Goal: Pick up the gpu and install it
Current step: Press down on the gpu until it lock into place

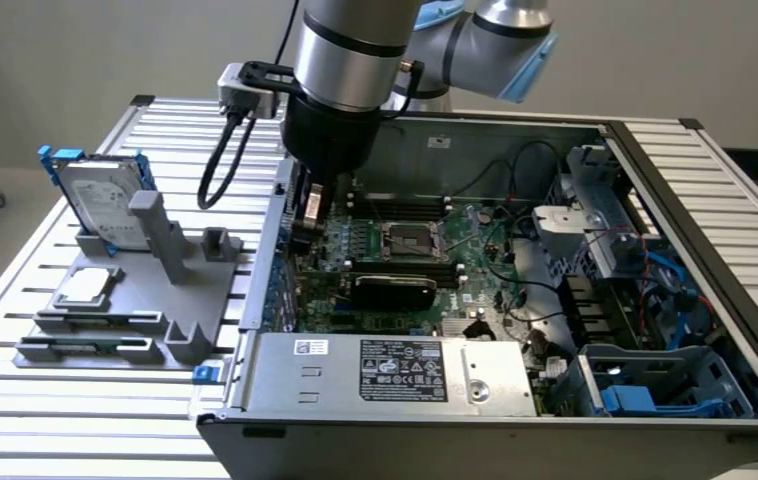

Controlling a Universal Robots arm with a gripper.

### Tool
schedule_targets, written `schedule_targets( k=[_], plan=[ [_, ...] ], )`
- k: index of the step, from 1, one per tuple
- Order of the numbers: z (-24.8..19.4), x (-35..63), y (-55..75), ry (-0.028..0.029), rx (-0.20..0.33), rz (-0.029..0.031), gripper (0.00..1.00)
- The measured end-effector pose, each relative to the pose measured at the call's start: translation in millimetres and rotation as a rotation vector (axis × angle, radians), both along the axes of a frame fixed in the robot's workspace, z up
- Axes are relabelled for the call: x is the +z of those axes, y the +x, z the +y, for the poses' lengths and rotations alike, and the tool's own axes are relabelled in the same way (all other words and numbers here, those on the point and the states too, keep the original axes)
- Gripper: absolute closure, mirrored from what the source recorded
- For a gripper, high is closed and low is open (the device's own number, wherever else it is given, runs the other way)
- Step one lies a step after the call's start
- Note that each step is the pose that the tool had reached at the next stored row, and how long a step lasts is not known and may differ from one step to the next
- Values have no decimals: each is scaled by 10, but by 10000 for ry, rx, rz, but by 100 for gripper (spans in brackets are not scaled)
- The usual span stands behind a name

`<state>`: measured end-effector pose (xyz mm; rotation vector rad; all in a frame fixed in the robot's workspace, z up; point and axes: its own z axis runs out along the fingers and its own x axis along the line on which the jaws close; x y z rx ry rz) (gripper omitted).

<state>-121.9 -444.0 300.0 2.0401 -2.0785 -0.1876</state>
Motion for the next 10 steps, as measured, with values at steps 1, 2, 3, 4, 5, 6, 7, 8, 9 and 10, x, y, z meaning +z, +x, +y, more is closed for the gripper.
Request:
schedule_targets(
  k=[1,2,3,4,5,6,7,8,9,10],
  plan=[
    [0,-2,0,-14,1,0,89],
    [0,-6,0,-27,0,0,89],
    [0,-10,0,-41,0,-1,89],
    [0,-14,0,-56,1,0,89],
    [0,-17,0,-72,1,0,89],
    [0,-20,0,-85,1,0,89],
    [0,-23,0,-99,0,0,89],
    [0,-24,0,-111,1,0,89],
    [0,-25,0,-120,0,1,89],
    [1,-27,0,-125,0,0,89]
  ],
)
